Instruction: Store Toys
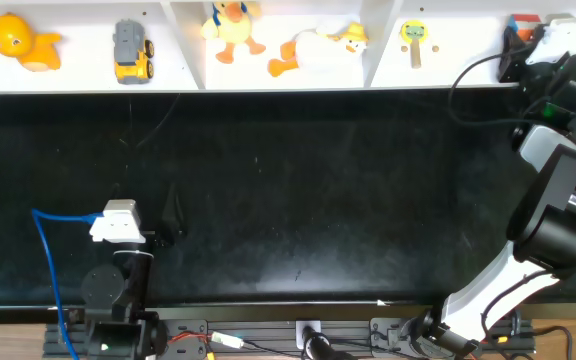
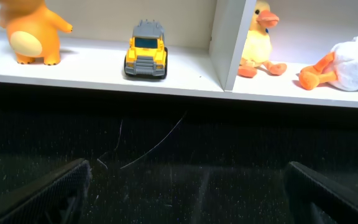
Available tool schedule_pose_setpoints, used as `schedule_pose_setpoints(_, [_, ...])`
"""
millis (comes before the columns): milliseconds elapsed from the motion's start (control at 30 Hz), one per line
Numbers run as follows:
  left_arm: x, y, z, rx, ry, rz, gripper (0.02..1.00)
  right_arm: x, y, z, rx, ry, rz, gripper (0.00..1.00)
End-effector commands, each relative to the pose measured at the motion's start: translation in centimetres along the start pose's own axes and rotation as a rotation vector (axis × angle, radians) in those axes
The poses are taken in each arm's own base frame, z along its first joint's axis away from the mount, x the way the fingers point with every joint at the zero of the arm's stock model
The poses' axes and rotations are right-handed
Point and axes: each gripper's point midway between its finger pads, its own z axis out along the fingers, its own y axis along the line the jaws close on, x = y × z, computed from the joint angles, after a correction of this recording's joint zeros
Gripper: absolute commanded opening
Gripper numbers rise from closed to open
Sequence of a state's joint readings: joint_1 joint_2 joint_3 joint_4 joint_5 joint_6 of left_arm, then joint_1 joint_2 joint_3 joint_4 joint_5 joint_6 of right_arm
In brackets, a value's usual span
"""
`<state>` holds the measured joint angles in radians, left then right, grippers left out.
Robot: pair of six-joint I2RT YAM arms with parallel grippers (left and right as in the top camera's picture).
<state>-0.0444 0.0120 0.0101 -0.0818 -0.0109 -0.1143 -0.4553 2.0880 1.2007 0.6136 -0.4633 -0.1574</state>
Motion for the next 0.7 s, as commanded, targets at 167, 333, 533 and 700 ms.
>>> schedule_pose_setpoints(167, [0.0,-0.3,0.0,0.019,-0.002,-0.018,0.998,-0.5,0.0,-0.4,0.016,0.033,0.133,0.678])
schedule_pose_setpoints(333, [0.0,-0.3,0.0,0.019,-0.003,-0.018,0.998,-1.6,-1.2,-2.7,0.142,0.133,0.172,0.996])
schedule_pose_setpoints(533, [0.0,-0.3,0.0,0.018,-0.003,-0.018,0.998,-3.3,1.1,-7.1,0.14,0.275,0.244,0.996])
schedule_pose_setpoints(700, [0.0,-0.3,0.0,0.019,-0.003,-0.018,0.998,-5.1,4.8,-11.0,0.105,0.365,0.259,0.996])
